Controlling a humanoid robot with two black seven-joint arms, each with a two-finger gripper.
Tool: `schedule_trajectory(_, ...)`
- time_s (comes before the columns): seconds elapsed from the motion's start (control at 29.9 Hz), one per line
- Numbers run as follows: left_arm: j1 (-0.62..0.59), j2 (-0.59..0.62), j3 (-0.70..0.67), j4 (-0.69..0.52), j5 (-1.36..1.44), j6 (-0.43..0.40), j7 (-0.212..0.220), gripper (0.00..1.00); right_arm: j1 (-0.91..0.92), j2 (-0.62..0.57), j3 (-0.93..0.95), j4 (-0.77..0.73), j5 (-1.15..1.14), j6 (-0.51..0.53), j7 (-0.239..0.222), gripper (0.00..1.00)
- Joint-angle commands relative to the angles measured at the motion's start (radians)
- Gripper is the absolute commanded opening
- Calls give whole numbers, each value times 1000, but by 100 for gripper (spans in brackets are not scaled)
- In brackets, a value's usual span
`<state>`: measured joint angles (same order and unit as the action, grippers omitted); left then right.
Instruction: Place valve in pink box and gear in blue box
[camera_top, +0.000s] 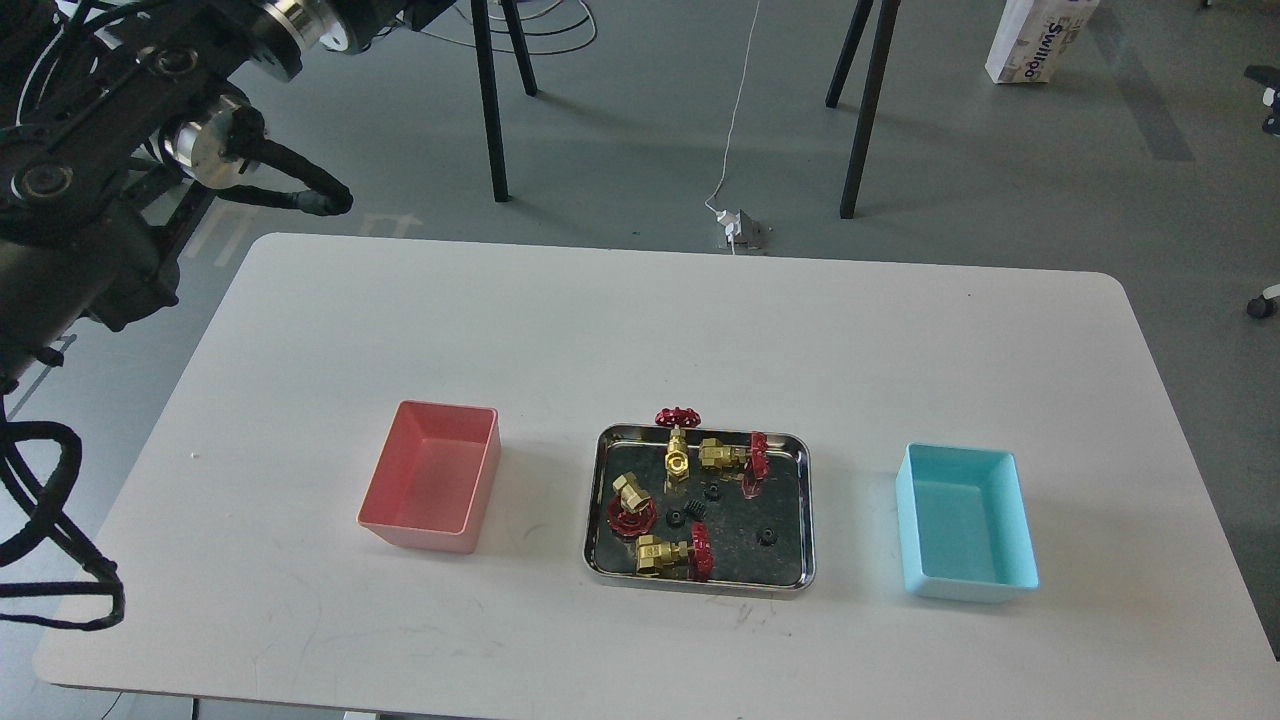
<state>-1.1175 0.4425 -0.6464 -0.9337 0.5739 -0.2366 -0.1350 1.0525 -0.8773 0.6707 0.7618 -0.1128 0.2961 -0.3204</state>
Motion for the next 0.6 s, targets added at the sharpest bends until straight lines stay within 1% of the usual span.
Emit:
schedule_trajectory(0.0,-2,-5,2,-13,1,0,-6,100,37,8,-31,-1,-4,1,0,99)
schedule_trajectory(0.03,1,-4,14,-13,4,2,-20,100,38,9,-31,-1,-4,1,-2,99)
schedule_trajectory(0.1,4,-13,17,-10,26,7,-70,100,43,11,-29,-1,-4,5,0,99)
schedule_trajectory(0.17,7,-13,-5,-8,21,-3,-145,100,47,12,-23,-1,-4,6,1,99)
schedule_trajectory(0.23,8,5,-21,9,-6,-9,-205,100,47,14,-22,2,-2,6,4,99)
schedule_trajectory(0.3,8,2,-39,83,-51,-10,-242,100,47,26,-22,2,-2,5,4,99)
schedule_trajectory(0.33,10,-4,-48,120,-66,-7,-273,100,49,35,-22,2,-2,1,4,99)
schedule_trajectory(0.37,13,-7,-56,146,-69,-10,-322,100,53,41,-22,4,-2,0,3,99)
schedule_trajectory(0.4,16,-14,-59,159,-71,-16,-354,100,60,49,-22,4,-2,0,4,99)
schedule_trajectory(0.5,21,-27,-36,153,-65,-41,-354,100,75,58,-23,2,-4,-2,4,99)
schedule_trajectory(0.57,28,-22,-19,119,-62,-30,-354,99,86,58,-23,-1,-4,-3,9,99)
